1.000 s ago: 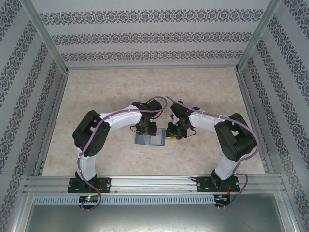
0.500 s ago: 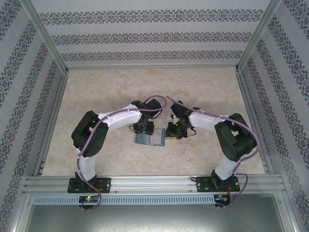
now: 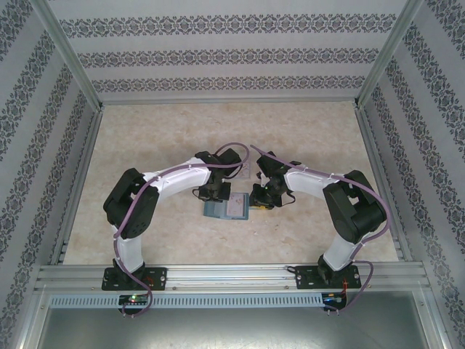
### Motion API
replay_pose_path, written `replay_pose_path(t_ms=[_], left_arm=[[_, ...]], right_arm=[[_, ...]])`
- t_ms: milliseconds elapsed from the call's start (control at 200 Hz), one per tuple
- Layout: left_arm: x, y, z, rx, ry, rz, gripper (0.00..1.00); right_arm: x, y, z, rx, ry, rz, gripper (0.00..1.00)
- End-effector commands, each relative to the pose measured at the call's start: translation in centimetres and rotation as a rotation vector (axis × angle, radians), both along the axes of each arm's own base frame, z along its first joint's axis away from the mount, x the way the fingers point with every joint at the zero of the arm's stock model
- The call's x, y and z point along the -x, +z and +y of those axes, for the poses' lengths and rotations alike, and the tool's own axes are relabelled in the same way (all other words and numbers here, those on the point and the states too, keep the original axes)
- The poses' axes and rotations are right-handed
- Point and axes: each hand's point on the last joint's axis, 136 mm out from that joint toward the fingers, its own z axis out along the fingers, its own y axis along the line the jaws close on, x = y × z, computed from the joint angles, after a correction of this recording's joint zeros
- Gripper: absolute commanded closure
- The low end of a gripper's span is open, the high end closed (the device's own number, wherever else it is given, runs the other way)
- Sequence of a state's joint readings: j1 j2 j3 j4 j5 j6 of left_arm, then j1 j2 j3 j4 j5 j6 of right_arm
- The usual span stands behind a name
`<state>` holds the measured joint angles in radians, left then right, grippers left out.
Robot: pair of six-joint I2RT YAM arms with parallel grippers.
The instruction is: Take the credit cards out of the card holder
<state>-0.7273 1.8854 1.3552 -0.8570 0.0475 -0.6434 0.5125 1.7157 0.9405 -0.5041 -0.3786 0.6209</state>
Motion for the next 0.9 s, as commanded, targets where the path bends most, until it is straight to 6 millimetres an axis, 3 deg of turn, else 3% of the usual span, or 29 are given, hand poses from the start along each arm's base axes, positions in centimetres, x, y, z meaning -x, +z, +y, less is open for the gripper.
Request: replay_pose_path(t_ms=[0, 280, 430, 605, 899], left_arm=[[1.1, 0.4, 0.9, -0.030, -0.016, -0.001, 0.97], [2.0, -1.0, 1.7, -0.047, -0.017, 0.022, 0.97], [2.0, -1.2, 2.2, -0.068, -0.014, 0.021, 0.87], [1.7, -0.4, 2.9, -0.097, -0.012, 0.001, 0.80], [1.1, 1.8, 4.6, -0.092, 0.006, -0.039, 0.78]], right_arm=[[-0.1, -0.4, -1.1, 0.060, 0.004, -0.001, 0.75], [-0.7, -0.6, -1.0, 0.070, 0.004, -0.003, 0.75], [-0.6, -0.6, -0.9, 0.069, 0.009, 0.001, 0.75], [-0.4, -0.2, -1.1, 0.067, 0.010, -0.004, 0.75], [-0.1, 0.1, -1.4, 0.067, 0.003, -0.009, 0.74]])
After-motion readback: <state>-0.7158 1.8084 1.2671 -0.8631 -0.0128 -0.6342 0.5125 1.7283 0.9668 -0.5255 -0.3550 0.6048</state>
